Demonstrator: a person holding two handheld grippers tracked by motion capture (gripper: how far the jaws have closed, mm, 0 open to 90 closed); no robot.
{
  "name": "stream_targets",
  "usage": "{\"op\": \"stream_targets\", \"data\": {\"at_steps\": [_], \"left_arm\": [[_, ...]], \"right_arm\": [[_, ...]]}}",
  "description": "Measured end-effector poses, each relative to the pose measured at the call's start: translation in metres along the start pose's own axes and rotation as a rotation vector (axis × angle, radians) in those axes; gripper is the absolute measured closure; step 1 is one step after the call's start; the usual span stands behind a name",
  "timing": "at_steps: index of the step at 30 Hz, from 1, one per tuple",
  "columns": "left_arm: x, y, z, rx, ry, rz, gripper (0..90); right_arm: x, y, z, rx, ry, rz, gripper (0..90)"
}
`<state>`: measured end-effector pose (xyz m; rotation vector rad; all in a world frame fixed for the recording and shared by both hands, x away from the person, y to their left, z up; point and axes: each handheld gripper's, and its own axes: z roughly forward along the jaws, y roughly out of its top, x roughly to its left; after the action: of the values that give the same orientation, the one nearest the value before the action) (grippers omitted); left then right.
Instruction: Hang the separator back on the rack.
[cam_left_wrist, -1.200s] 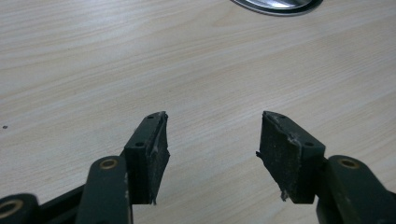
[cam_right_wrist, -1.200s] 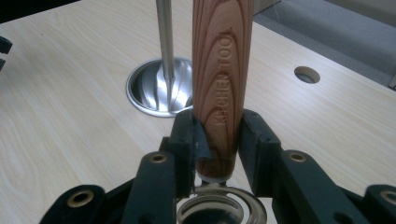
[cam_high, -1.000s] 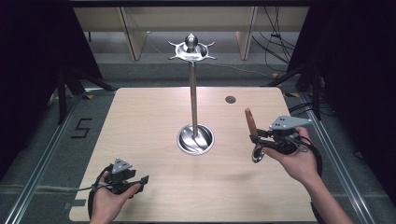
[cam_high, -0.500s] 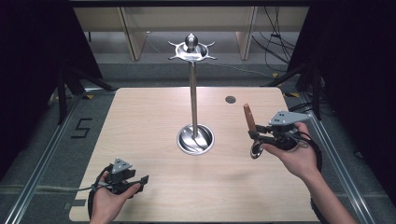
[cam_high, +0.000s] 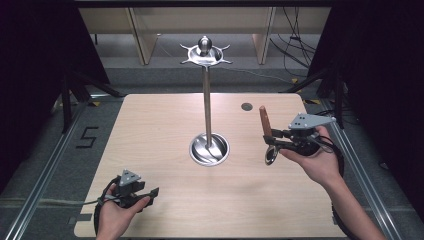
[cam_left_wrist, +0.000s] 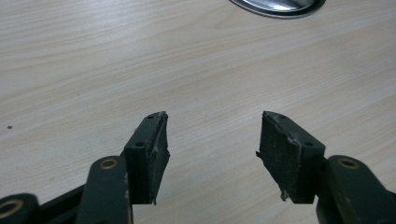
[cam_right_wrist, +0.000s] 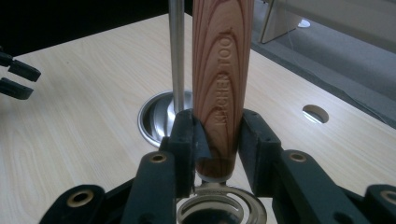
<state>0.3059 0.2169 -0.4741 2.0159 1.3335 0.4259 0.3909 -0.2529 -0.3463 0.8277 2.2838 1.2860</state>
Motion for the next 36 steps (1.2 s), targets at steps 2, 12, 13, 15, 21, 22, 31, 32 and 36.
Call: {"op": "stream_targets", "data": {"at_steps": [2, 12, 13, 15, 21, 22, 31, 32, 36], "left_arm": [[0.000, 0.000, -0.001, 0.002, -0.004, 0.001, 41.3], [-0.003, 0.000, 0.002, -0.057, 0.018, -0.036, 41.4], [-0.003, 0.000, 0.002, -0.057, 0.020, -0.035, 41.4], [-0.003, 0.000, 0.002, -0.057, 0.019, -0.035, 41.4], [-0.002, 0.001, 0.002, -0.051, 0.017, -0.029, 41.3], [-0.002, 0.001, 0.001, -0.050, 0.009, -0.028, 41.3], [-0.002, 0.001, 0.001, -0.058, 0.018, -0.033, 41.3], [-0.002, 0.001, 0.001, -0.058, 0.018, -0.033, 41.3], [-0.002, 0.001, 0.001, -0.054, 0.011, -0.033, 41.3]], "right_arm": [[-0.002, 0.001, -0.001, 0.014, 0.015, -0.001, 69.0], [-0.004, 0.007, -0.001, -0.013, 0.025, 0.015, 69.0], [-0.004, 0.007, 0.000, -0.030, 0.015, 0.019, 69.0], [-0.006, 0.009, 0.000, -0.014, 0.016, 0.018, 69.0], [-0.009, 0.015, -0.001, -0.014, 0.012, -0.006, 69.0], [-0.008, 0.016, -0.001, -0.022, 0.006, 0.011, 69.0], [-0.010, 0.027, 0.000, -0.019, 0.015, -0.018, 69.0], [-0.009, 0.028, 0.001, -0.026, 0.014, -0.009, 69.0], [-0.010, 0.033, -0.002, -0.030, 0.018, -0.011, 69.0]]}}
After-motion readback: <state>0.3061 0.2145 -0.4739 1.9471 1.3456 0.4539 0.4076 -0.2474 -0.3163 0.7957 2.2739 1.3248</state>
